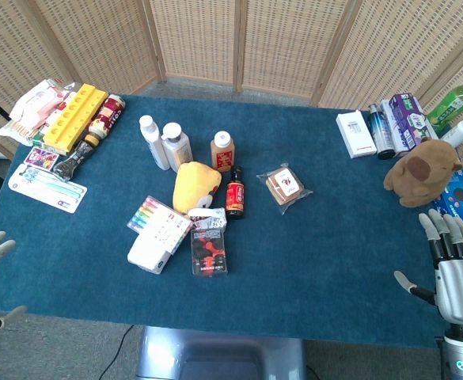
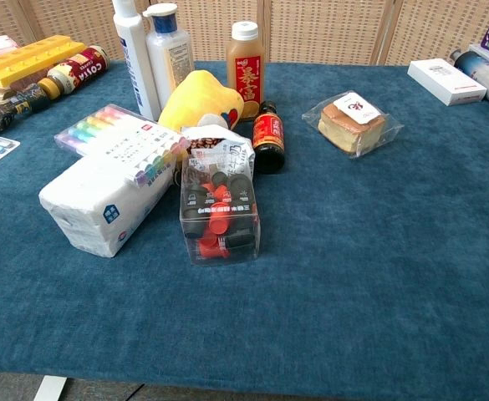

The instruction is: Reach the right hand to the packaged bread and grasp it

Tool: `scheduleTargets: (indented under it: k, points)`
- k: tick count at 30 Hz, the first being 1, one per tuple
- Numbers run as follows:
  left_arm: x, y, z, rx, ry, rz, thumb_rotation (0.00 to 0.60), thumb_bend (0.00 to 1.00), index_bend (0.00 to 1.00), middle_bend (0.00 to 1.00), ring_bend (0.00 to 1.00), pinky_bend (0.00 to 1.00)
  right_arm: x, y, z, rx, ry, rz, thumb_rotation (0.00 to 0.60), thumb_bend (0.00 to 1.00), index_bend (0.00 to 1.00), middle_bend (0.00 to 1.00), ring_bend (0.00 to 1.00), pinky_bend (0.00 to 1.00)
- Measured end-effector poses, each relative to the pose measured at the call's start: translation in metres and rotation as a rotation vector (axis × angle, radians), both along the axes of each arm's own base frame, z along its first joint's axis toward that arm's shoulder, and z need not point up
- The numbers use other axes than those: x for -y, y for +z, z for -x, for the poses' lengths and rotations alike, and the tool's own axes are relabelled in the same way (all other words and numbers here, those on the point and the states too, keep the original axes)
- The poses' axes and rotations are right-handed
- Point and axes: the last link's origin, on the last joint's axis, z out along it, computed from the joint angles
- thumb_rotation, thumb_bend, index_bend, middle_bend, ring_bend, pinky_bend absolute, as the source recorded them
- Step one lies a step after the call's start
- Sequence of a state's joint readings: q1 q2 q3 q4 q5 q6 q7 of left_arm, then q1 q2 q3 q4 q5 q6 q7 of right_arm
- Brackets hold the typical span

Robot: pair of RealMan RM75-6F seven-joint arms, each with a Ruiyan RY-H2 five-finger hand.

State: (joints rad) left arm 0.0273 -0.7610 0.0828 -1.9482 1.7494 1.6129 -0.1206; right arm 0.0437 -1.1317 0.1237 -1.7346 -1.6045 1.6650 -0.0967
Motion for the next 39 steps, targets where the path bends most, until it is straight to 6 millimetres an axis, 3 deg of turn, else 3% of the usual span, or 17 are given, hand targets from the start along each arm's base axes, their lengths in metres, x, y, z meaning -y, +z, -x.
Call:
scheduleTargets:
  k: [8, 15, 24, 31, 39]
  points:
    - [0.0, 0.0, -0.001, 0.003, -0.001, 0.002, 0.6, 0.0, 0.12, 0.0, 0.0, 0.0, 0.001, -0.001, 0.0, 0.001, -0.001, -0.011, 0.6, 0.0, 0.0, 0.0, 0.0, 0.0]
    - [0.0, 0.004, 0.0, 0.007, 0.002, -0.017, 0.6, 0.0, 0.12, 0.0, 0.0, 0.0, 0.011, -0.014, -0.004, -0.008, 0.004, -0.086, 0.6, 0.0, 0.0, 0.0, 0.0, 0.0]
    - [-0.002, 0.002, 0.001, 0.004, 0.008, -0.014, 0.6, 0.0, 0.12, 0.0, 0.0, 0.0, 0.06, -0.048, -0.039, -0.046, 0.083, -0.266, 0.6, 0.0, 0.0, 0.0, 0.0, 0.0]
    - [-0.006, 0.001, 0.005, -0.001, 0.027, -0.01, 0.6, 0.0, 0.12, 0.0, 0.0, 0.0, 0.104, -0.098, -0.072, -0.085, 0.112, -0.416, 0.6, 0.0, 0.0, 0.0, 0.0, 0.0]
    - [-0.012, -0.001, 0.008, -0.012, 0.043, -0.012, 0.6, 0.0, 0.12, 0.0, 0.0, 0.0, 0.157, -0.137, -0.094, -0.146, 0.065, -0.485, 0.6, 0.0, 0.0, 0.0, 0.0, 0.0]
